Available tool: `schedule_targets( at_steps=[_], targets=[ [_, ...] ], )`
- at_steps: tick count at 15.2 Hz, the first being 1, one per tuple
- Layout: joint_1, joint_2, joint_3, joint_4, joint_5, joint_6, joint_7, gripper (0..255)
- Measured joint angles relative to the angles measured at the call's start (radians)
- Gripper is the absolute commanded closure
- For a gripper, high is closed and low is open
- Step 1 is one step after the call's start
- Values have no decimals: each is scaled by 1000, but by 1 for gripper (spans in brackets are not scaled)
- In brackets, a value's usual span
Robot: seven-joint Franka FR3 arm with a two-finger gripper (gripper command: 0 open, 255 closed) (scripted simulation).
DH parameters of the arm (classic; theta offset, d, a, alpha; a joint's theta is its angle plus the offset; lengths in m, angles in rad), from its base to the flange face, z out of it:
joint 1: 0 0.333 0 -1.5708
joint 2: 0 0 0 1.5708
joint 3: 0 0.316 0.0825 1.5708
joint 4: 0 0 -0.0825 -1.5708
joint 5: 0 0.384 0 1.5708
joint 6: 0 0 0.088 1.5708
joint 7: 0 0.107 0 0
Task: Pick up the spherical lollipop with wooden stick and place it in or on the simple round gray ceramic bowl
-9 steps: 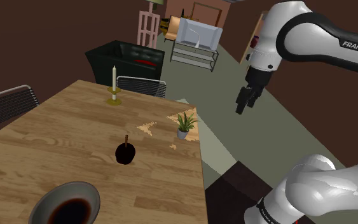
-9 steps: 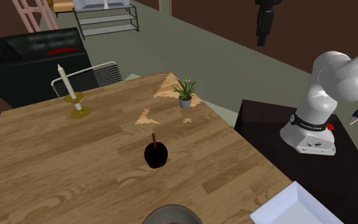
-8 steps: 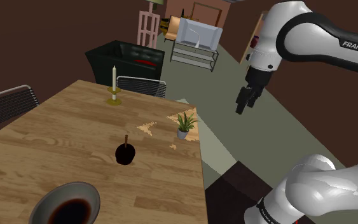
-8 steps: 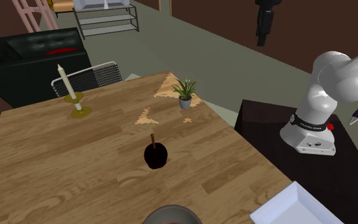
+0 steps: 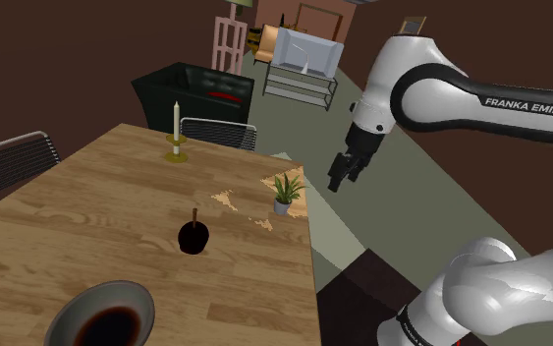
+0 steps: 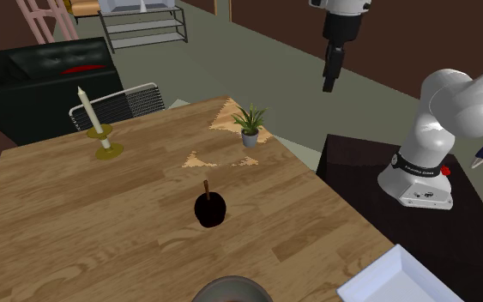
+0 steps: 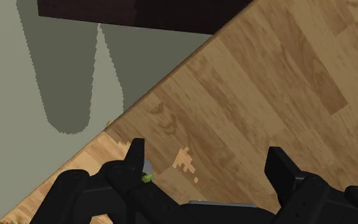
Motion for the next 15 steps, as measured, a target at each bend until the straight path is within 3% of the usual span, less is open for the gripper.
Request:
schedule_targets(
  at_steps=[6, 15],
  targets=[
    [31, 108, 72, -58, 63, 253, 59, 0],
    [49, 370, 188, -28, 88, 620, 154, 0]
  ],
)
